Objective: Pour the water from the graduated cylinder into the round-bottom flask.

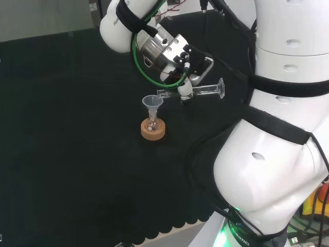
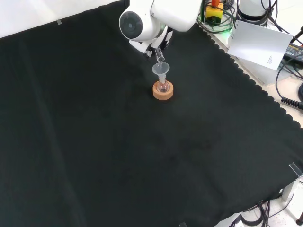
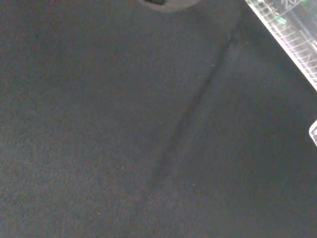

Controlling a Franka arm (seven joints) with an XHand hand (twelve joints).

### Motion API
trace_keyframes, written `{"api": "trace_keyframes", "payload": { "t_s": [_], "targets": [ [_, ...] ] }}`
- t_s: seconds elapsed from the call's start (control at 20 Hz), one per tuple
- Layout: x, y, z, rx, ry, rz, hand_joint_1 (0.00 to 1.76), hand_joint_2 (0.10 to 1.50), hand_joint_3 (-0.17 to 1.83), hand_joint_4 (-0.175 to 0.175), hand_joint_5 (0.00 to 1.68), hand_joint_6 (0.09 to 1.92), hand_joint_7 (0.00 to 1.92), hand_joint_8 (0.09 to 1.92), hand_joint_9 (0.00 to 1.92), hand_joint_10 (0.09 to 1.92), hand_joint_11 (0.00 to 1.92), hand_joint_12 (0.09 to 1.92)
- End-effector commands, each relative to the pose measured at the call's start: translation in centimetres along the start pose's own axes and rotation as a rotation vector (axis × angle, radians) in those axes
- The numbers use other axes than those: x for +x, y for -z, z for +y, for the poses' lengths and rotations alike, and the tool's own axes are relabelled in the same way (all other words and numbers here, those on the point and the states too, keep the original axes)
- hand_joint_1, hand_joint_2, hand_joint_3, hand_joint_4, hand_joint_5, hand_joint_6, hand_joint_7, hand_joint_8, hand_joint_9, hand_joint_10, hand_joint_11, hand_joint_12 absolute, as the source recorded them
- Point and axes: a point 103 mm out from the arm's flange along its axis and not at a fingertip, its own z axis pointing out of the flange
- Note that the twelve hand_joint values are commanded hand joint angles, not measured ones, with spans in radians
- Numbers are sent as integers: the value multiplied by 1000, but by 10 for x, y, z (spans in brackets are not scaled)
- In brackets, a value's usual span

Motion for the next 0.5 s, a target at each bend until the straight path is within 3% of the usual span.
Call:
{"api": "trace_keyframes", "payload": {
  "t_s": [0.05,0.5],
  "targets": [
    [0,3,-2,3,-10,-17,1270,1088,1,-175,1023,930,1055,913,1466,87,1255,730],
    [-1,9,-3,8,-28,-44,1269,1089,1,-175,1020,935,1052,918,1467,87,1254,729]
  ]
}}
